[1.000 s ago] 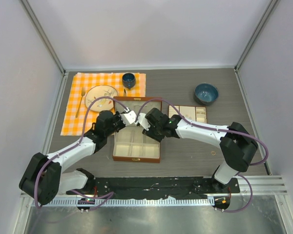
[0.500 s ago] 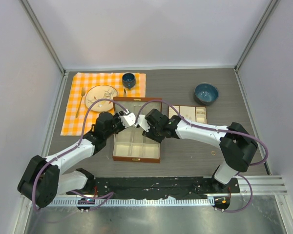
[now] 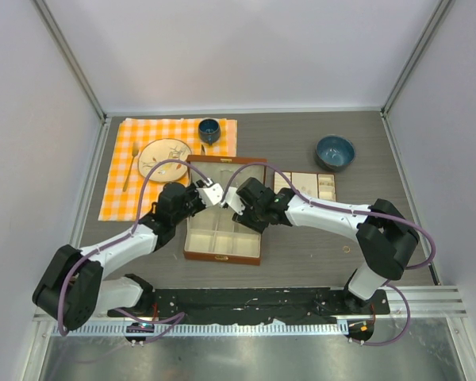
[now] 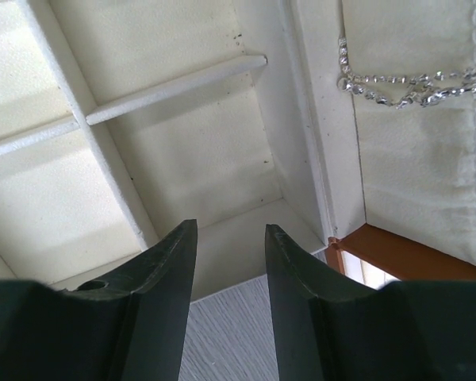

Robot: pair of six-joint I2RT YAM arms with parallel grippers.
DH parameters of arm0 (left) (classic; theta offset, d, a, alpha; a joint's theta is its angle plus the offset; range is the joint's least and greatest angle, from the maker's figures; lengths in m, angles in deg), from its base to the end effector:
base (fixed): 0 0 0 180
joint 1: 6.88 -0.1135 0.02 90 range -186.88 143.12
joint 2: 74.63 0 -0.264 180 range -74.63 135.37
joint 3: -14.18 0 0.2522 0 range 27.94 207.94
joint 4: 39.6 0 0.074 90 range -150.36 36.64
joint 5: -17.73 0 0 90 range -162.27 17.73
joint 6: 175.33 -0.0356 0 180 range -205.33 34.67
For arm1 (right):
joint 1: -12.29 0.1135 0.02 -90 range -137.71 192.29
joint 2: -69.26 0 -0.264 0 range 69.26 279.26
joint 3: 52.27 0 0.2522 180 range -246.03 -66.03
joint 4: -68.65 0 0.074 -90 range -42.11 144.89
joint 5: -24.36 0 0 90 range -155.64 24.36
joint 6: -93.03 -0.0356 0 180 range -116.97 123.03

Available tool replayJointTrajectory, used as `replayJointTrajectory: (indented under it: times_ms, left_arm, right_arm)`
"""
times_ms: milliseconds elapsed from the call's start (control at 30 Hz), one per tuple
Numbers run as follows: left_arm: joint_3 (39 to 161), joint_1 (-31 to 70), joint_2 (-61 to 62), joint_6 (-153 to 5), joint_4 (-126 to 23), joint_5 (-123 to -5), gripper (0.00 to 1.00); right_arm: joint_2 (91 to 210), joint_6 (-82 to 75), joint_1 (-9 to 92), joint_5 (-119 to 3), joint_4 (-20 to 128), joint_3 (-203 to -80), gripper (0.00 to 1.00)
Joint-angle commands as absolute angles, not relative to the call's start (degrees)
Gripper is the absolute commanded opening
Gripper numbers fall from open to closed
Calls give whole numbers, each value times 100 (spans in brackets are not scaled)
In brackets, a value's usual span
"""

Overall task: Organize the mixed jewelry
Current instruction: Place the jewelry in the jewelry box.

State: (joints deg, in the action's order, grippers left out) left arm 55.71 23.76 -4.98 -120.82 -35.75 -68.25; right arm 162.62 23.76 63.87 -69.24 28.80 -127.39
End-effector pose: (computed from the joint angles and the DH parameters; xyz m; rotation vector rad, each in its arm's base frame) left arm 0.2142 -0.1298 0.1971 1.1251 1.6454 -0.0154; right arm 0.2086 0.2594 0.2051 -1.5069 2.1017 0.1183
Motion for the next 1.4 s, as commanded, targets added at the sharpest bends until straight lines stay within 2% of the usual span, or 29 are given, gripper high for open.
replayJointTrajectory:
  times_ms: [0,333,533,1000,1067,1167,1300,1367]
  left_arm:
    - [5115,2793,-36,-13244,-4545,-6532,37]
    - [4957,2837,113,-13393,-4746,-6541,13]
    - [4965,2889,-193,-13464,-5273,-6392,0]
    - [5492,2907,-1064,-12981,-6303,-6084,0]
    - [5554,2907,-1047,-12893,-6276,-6136,4]
    - [5747,2907,-1073,-12639,-6302,-6111,23]
    - [6098,2916,-1117,-12401,-6443,-5917,39]
    - [6178,2942,-1109,-12348,-6443,-5943,42]
  right_arm:
    - [16076,1753,6265,-7118,3643,-12966,45]
    - [16137,1780,6274,-7153,3661,-12958,46]
    - [16181,1780,6265,-7153,3678,-12984,46]
    - [16208,1780,6274,-7197,3670,-13010,45]
    - [16190,1780,6265,-7197,3670,-13001,45]
    - [16172,1780,6248,-7188,3661,-13001,45]
    - [16199,1754,6222,-7136,3670,-13028,45]
    - [16207,1754,6222,-7144,3661,-13045,45]
